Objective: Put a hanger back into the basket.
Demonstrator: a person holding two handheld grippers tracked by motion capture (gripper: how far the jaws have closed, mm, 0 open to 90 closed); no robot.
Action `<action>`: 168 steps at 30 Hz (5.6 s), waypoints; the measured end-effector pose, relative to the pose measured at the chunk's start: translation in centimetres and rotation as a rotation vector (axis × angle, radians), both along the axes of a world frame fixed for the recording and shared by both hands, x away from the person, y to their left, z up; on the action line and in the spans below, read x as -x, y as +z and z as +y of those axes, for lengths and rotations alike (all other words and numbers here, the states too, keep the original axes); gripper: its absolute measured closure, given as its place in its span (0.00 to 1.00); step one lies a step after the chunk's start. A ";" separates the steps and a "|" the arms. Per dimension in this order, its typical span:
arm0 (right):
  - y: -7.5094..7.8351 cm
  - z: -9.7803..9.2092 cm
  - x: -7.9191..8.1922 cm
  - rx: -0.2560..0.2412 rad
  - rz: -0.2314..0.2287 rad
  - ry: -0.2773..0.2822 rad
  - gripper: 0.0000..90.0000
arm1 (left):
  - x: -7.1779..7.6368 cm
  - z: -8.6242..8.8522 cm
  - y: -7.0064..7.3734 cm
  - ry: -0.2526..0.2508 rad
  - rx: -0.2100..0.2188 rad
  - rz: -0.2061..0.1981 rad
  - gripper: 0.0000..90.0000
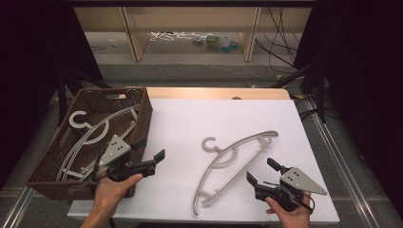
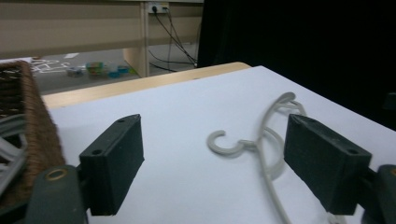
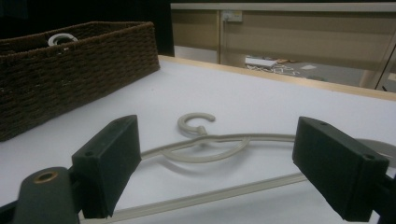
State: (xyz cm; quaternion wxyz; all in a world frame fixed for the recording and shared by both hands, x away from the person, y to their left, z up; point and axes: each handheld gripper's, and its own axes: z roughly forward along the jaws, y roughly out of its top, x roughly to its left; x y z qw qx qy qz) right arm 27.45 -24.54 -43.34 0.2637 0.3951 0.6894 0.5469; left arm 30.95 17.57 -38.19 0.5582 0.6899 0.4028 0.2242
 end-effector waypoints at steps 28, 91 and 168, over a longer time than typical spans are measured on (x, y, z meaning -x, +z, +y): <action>-0.2 -0.2 -0.1 0.017 -0.047 0.010 0.18 | -0.2 -3.5 -5.6 -0.116 -0.107 0.033 0.18; -0.1 -0.3 0.2 0.013 0.004 0.015 0.18 | -9.8 -17.4 -8.8 -0.431 -0.654 0.447 0.62; -0.1 -0.5 0.2 0.018 -0.005 -0.004 0.18 | -11.6 -6.5 6.8 -0.197 -0.391 0.184 0.91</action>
